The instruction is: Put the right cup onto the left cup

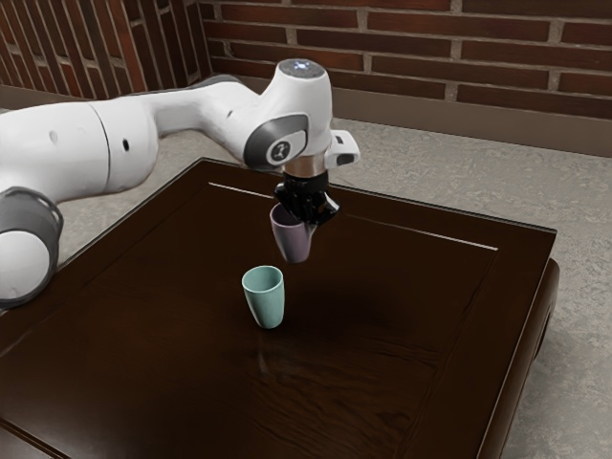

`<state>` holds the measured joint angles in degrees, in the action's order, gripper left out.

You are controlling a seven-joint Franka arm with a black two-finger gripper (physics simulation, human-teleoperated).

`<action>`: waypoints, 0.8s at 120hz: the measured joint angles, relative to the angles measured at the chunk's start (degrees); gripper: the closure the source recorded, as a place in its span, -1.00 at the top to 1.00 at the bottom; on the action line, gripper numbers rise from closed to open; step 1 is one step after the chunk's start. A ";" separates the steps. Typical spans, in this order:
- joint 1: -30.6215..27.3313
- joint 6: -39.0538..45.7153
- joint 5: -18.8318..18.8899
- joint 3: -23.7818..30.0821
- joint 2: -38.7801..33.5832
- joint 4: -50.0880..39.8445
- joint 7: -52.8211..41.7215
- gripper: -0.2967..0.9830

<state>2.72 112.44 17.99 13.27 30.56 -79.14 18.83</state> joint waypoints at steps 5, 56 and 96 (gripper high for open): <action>-0.01 -0.50 0.01 0.37 -0.94 0.06 -0.03 -0.68; 0.00 -3.68 -3.99 1.23 -13.59 -13.27 1.16 -0.69; -0.03 -1.44 -6.32 -0.87 -17.14 -18.73 2.05 -0.69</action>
<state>2.69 111.00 11.67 12.40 13.42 -97.87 20.88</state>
